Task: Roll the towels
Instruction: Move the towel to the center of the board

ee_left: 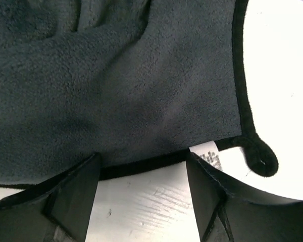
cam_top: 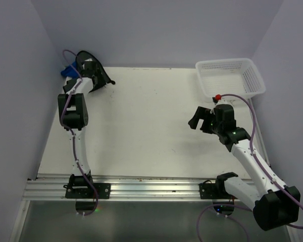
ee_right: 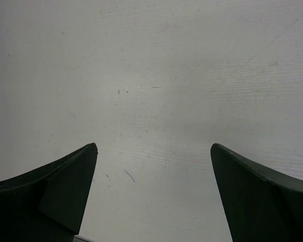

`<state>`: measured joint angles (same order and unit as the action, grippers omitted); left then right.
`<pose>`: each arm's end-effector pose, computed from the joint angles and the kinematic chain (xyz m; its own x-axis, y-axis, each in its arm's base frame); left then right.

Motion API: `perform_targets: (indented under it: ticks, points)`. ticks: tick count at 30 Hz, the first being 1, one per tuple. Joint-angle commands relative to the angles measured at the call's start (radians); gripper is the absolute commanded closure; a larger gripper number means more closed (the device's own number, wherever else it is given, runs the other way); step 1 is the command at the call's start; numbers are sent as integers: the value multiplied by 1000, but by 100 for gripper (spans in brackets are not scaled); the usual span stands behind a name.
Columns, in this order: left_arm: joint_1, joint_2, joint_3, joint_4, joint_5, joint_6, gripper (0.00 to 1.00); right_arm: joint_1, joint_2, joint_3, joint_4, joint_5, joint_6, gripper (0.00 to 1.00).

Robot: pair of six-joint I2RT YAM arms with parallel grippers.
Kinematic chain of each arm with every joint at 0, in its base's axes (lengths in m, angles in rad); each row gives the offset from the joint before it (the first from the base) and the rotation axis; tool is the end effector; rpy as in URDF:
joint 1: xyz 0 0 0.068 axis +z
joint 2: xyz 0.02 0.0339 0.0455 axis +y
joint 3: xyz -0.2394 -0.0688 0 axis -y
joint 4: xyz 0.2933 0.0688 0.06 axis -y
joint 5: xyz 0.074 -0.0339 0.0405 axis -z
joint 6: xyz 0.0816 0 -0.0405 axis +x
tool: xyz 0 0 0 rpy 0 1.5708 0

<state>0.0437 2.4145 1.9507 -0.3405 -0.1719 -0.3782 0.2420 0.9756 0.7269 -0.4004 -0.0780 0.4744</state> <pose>0.5939 0.0399 0.0839 -0.6091 -0.3908 -0.6901 -0.4159 0.8983 -0.1416 0.2981 0.0801 0.2038 -0.6587 0.3065 -0.6871 0.0019 0.9140 0.4058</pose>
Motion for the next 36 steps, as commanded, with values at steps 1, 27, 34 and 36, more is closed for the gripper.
perform_targets:
  ticks: [1, 27, 34, 36]
  points:
    - [21, 11, -36, 5, 32, -44, 29, 2, -14, 2, 14, -11, 1, 1]
    - [-33, -271, -588, 107, 89, -119, 91, 2, -265, 39, -150, -15, 53, 1]
    - [-157, -368, -748, 121, 77, -154, 90, 2, -308, 48, -184, -46, 84, 1]
    - [-195, -416, -815, 135, 65, -180, 90, 2, -322, 54, -204, -42, 87, 1]
